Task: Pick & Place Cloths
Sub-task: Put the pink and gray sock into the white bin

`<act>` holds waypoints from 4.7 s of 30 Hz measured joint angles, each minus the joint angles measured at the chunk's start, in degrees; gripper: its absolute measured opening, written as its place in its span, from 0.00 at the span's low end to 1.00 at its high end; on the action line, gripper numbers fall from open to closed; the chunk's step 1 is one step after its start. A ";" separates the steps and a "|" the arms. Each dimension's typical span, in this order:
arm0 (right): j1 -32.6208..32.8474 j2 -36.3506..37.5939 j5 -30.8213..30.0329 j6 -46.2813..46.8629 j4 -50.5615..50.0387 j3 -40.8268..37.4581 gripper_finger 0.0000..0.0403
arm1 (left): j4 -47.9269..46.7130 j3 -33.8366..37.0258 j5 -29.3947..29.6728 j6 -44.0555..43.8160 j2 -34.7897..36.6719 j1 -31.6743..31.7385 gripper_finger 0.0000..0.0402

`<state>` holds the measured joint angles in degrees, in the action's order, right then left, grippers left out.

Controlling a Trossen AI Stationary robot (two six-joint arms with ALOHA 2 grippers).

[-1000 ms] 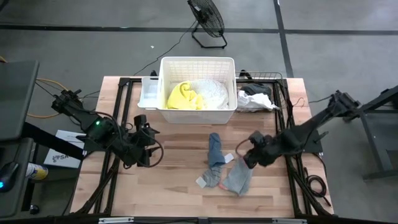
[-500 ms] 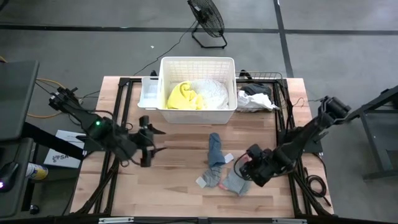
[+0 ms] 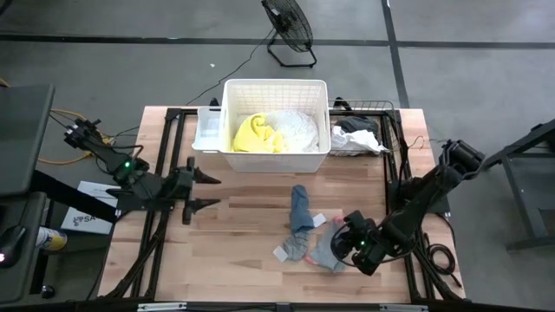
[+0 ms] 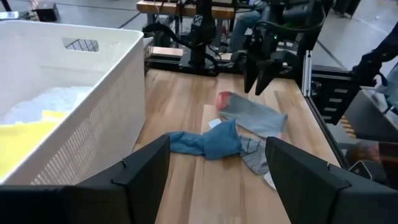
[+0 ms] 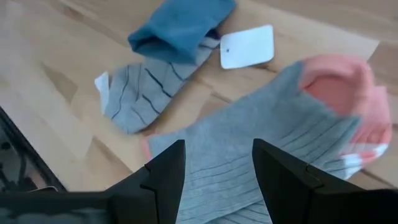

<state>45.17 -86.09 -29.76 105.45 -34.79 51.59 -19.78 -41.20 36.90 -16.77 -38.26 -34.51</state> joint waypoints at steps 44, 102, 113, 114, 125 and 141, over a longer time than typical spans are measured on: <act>-1.78 -3.01 2.63 11.54 -14.27 -0.01 0.44 | -0.24 4.10 -6.09 -4.99 2.38 -0.03 0.64; 1.33 17.72 -29.94 -66.23 34.58 -0.02 0.01 | 3.92 4.12 -4.62 -6.70 1.93 -0.01 0.64; 0.85 22.93 -22.82 -100.29 55.59 0.00 0.01 | 18.07 4.12 -4.06 2.88 -5.74 0.01 0.64; 0.40 22.94 -21.28 -102.58 56.55 0.00 0.01 | 19.42 4.12 -3.76 3.36 -6.56 0.01 0.64; -11.66 22.94 -4.83 -108.30 60.72 0.00 0.01 | 34.94 4.10 -3.27 11.41 -14.21 0.03 0.64; -29.80 22.68 23.76 -103.82 68.20 0.00 0.01 | 36.77 -5.23 0.65 25.77 -20.59 0.03 0.67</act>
<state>15.37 -63.41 -5.99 1.63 33.42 51.59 16.99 -46.43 37.55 9.00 -58.85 -34.48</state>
